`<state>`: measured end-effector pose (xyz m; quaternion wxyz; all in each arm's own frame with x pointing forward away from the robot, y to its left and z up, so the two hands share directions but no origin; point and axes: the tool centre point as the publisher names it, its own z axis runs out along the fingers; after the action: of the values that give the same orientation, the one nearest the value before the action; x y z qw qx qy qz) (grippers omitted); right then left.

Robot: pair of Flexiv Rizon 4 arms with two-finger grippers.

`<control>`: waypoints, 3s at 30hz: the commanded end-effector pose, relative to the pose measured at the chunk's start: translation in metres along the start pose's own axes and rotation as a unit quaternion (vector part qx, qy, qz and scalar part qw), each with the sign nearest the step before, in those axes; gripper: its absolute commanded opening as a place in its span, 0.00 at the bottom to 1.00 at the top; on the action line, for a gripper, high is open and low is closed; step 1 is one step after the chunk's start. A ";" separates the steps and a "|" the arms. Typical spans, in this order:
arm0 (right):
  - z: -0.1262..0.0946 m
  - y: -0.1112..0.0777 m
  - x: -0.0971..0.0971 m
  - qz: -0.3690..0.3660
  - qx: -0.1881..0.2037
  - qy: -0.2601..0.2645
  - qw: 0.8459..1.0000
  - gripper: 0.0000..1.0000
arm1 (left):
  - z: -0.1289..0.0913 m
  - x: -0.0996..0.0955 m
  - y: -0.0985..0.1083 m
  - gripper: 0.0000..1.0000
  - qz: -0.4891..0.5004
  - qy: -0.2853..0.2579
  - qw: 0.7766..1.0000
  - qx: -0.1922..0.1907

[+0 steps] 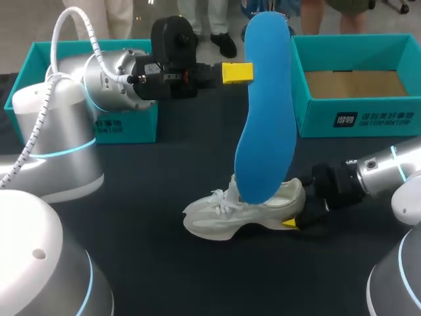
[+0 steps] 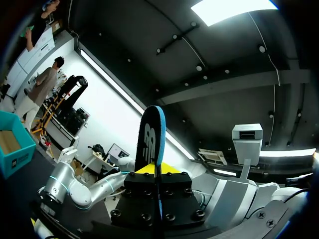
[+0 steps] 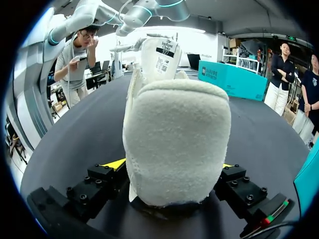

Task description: Take the shoe out of the shoebox, open the shoe tongue, remove and reinsert the insole, then place the shoe into the shoebox

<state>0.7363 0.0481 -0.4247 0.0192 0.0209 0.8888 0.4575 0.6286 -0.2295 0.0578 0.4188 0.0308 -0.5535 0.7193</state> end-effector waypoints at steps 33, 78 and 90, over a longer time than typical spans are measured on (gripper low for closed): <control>-0.032 0.027 0.019 0.035 0.162 -0.040 0.985 1.00 | 0.001 0.000 0.001 0.00 0.001 0.000 1.000 0.002; -0.093 0.079 0.013 0.047 0.448 -0.047 0.892 1.00 | 0.001 0.000 0.001 0.00 0.001 0.000 1.000 0.002; -0.091 0.068 0.013 0.054 0.434 -0.051 0.898 1.00 | 0.001 0.000 0.001 0.00 0.001 0.000 1.000 0.002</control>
<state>0.7227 0.0153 -0.3119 0.0263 0.0979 0.9946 0.0215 0.6281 -0.2297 0.0575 0.4185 0.0313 -0.5534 0.7195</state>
